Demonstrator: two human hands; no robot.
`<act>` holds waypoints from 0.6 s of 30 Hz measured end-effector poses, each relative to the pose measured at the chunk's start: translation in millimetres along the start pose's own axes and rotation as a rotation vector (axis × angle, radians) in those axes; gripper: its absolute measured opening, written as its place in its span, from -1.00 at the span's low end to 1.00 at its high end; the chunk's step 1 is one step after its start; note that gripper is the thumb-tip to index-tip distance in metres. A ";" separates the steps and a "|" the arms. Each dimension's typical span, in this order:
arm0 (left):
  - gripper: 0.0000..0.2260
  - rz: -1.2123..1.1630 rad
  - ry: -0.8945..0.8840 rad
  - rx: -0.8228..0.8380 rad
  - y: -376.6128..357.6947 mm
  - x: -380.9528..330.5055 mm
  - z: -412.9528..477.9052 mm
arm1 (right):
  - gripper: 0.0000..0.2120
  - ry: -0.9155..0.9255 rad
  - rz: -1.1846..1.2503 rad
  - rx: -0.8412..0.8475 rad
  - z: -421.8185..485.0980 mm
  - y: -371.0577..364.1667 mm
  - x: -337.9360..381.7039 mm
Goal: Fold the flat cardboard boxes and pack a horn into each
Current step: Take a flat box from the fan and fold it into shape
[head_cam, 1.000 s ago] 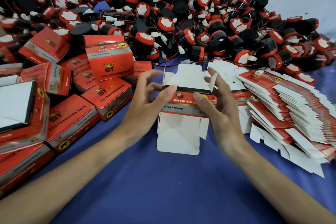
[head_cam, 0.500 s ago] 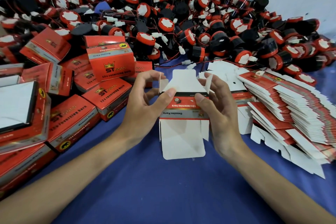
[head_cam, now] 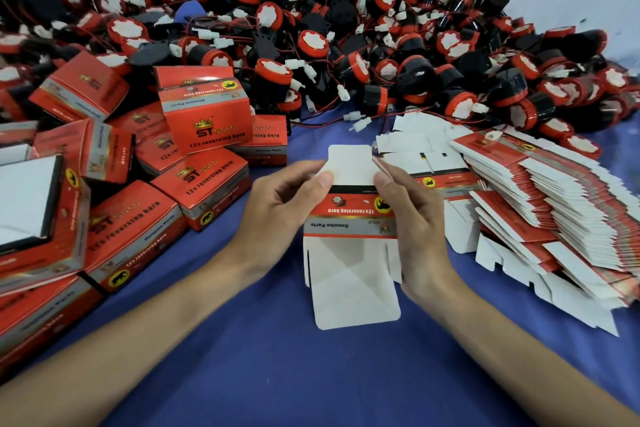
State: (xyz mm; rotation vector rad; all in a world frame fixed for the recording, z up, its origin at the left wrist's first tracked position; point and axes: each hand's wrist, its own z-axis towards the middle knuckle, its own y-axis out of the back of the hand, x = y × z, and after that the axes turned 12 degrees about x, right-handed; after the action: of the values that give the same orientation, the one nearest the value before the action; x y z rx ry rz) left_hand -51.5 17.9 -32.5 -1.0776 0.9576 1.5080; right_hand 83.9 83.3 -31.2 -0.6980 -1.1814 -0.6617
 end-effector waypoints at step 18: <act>-0.82 -0.155 -0.032 0.065 -4.2 1.3 -2.7 | -0.83 0.000 -0.194 0.084 -3.1 -2.2 3.8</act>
State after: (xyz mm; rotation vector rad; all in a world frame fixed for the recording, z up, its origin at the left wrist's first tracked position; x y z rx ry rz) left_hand -47.1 16.5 -34.7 -1.0534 0.8750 1.3549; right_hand 84.9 79.1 -27.9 -0.5167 -1.2803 -0.7689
